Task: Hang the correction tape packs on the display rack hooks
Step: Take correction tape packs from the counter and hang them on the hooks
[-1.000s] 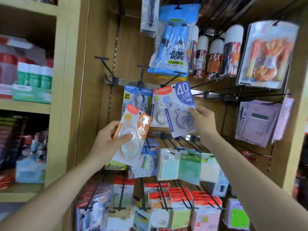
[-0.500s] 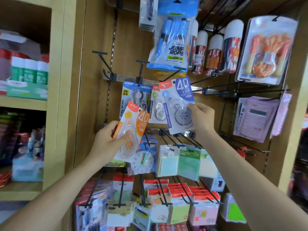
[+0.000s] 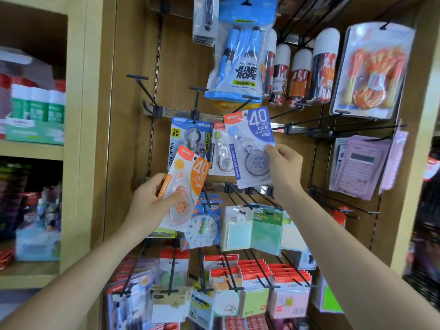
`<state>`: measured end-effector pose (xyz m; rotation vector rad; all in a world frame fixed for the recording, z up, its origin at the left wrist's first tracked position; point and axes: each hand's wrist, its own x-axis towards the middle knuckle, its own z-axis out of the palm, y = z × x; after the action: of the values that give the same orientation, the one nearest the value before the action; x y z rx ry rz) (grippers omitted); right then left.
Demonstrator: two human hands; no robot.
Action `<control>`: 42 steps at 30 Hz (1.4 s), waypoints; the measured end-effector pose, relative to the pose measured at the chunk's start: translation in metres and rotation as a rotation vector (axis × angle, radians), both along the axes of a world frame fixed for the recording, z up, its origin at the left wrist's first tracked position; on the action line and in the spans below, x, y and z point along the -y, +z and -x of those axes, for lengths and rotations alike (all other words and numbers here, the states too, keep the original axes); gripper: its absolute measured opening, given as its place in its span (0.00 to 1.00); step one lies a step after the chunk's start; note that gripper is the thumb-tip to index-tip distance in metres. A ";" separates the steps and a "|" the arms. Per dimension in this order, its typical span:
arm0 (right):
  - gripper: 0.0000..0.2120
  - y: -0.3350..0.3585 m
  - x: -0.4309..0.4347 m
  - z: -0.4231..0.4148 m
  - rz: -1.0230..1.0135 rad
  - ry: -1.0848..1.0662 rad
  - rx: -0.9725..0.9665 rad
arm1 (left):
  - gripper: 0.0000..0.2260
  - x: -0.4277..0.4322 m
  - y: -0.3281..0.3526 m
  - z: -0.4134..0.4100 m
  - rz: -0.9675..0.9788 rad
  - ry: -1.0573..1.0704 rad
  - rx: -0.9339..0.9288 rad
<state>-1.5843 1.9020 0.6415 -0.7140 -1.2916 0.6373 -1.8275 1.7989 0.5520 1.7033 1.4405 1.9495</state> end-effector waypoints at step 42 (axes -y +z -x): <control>0.23 0.000 -0.023 0.014 -0.257 -0.432 0.440 | 0.08 -0.002 -0.002 -0.002 -0.019 0.031 0.012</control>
<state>-1.5988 1.9250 0.6414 -0.9128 -1.5205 -0.0451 -1.8254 1.8004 0.5502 1.6840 1.4571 1.9926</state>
